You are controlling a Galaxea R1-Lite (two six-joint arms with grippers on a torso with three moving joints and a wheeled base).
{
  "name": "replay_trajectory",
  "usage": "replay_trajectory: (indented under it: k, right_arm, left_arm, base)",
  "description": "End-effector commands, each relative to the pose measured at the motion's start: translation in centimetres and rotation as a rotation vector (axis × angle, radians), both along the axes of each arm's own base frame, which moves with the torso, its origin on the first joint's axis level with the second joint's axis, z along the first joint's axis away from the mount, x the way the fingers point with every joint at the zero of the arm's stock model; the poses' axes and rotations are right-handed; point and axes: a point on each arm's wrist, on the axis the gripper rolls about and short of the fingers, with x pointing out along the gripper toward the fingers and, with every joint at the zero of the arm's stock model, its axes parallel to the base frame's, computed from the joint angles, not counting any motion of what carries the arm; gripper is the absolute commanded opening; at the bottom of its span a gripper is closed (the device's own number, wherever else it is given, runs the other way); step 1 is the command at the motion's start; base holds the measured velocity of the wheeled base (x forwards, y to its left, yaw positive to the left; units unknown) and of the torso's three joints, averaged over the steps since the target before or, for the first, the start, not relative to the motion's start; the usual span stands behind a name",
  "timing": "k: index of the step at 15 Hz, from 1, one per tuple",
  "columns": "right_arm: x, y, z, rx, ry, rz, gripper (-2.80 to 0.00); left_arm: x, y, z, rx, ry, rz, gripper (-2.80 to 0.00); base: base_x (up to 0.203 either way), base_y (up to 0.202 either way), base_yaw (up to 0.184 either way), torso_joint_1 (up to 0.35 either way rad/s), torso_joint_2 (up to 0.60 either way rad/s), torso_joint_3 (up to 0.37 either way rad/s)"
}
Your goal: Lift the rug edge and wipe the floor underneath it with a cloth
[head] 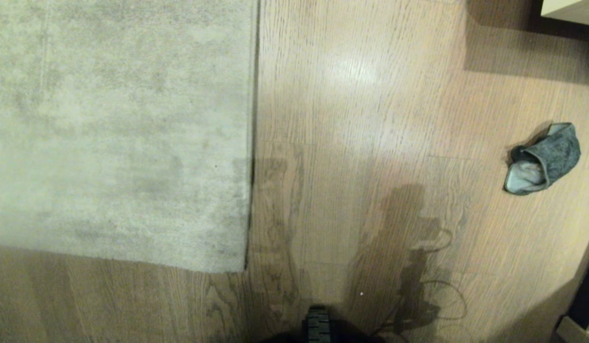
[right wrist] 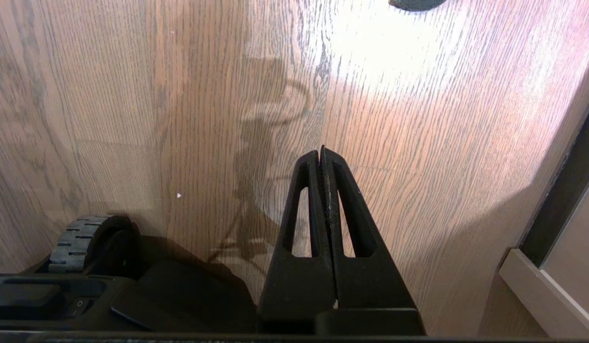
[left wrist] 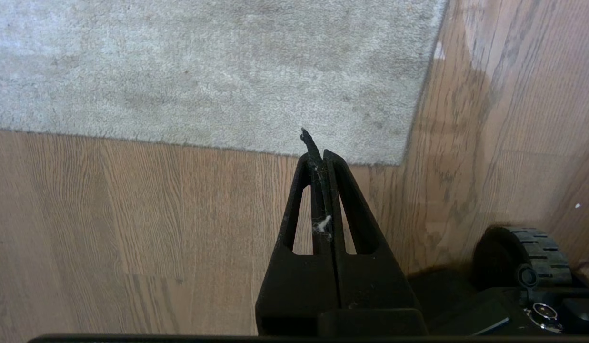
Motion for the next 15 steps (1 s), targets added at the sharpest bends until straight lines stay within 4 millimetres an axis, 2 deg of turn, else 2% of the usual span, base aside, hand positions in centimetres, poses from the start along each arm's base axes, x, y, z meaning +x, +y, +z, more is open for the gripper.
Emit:
replay_trajectory:
  k: [1, 15]
  right_arm:
    - [0.0, 0.0, 0.01, 0.0, -0.001, 0.001, -2.8]
    - [-0.01, 0.0, 0.0, 0.0, -0.002, 0.001, -2.8]
  left_arm:
    - [0.01, 0.0, 0.0, 0.0, 0.001, 0.0, -2.8]
    - [0.01, 0.0, -0.01, -0.002, 0.002, 0.001, -2.8]
  base:
    - [0.0, 0.0, 0.0, 0.0, 0.0, 0.0]
    - [0.0, 0.0, 0.0, 0.0, 0.0, 0.0]
